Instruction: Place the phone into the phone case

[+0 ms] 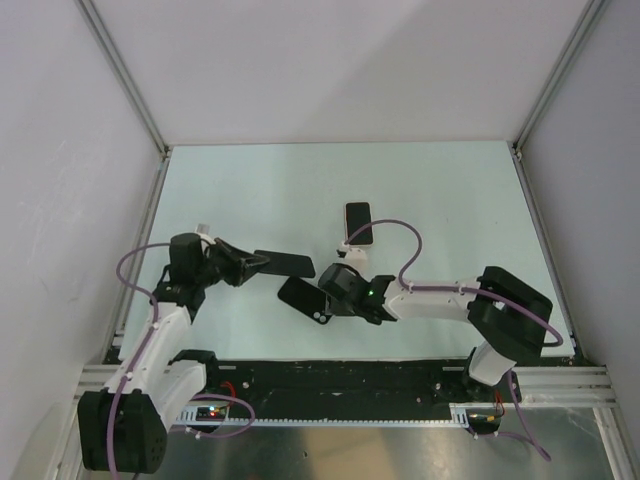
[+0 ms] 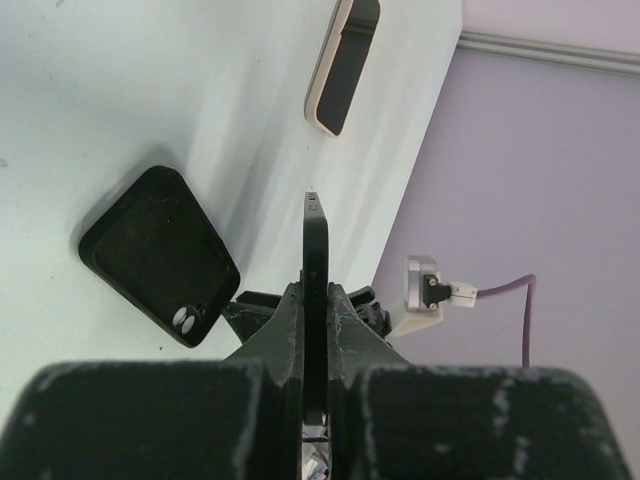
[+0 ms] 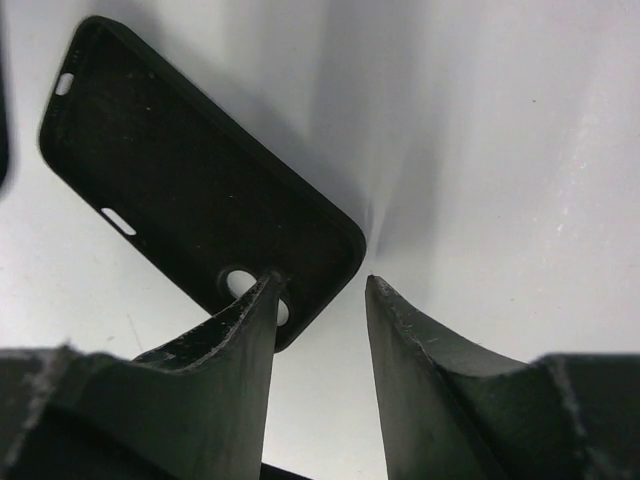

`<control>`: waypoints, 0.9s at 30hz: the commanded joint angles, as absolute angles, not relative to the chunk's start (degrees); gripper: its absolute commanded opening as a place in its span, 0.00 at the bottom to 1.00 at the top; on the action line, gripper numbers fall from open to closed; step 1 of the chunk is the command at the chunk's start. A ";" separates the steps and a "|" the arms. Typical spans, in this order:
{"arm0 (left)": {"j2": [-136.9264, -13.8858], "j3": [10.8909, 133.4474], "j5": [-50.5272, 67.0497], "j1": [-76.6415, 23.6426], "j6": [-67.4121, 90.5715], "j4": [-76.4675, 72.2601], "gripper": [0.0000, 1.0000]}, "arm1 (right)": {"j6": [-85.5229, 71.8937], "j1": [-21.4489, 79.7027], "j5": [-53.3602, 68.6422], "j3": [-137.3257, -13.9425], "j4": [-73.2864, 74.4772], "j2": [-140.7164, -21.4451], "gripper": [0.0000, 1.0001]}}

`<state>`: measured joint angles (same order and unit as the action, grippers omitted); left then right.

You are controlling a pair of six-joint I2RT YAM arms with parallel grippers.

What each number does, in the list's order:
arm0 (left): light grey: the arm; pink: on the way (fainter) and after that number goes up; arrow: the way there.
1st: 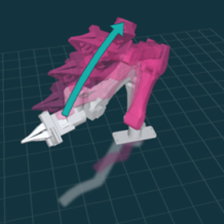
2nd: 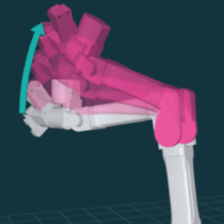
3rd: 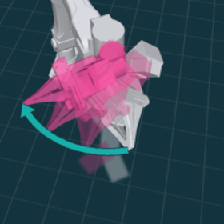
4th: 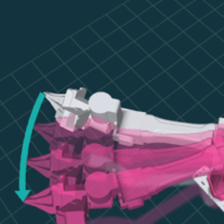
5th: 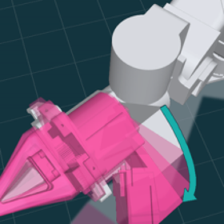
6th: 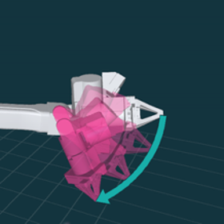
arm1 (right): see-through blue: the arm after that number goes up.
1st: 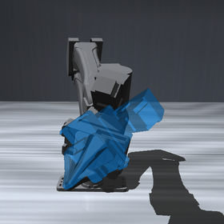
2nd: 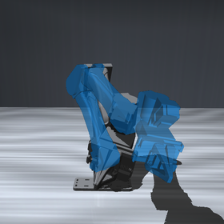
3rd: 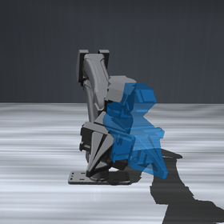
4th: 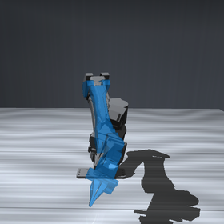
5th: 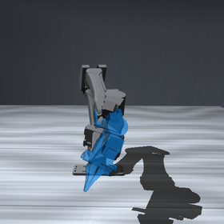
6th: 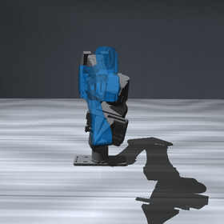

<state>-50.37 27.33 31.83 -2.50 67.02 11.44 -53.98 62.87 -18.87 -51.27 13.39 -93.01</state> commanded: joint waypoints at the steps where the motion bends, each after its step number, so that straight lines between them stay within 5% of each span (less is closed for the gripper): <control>1: -49.34 31.92 33.59 -0.78 63.09 11.71 0.00 | -54.11 63.41 -22.52 -54.09 16.49 -95.25 0.44; 6: -49.17 33.59 32.40 -0.46 60.96 13.57 0.00 | -52.59 63.35 -21.48 -56.23 17.39 -98.15 0.38; 14: -49.29 36.53 33.25 -0.55 54.39 15.61 0.00 | -43.11 57.42 -17.93 -57.17 20.11 -97.44 0.04; 27: -55.83 37.62 35.49 -10.37 49.20 15.73 0.00 | -24.26 44.37 -12.22 -57.29 21.42 -94.17 0.00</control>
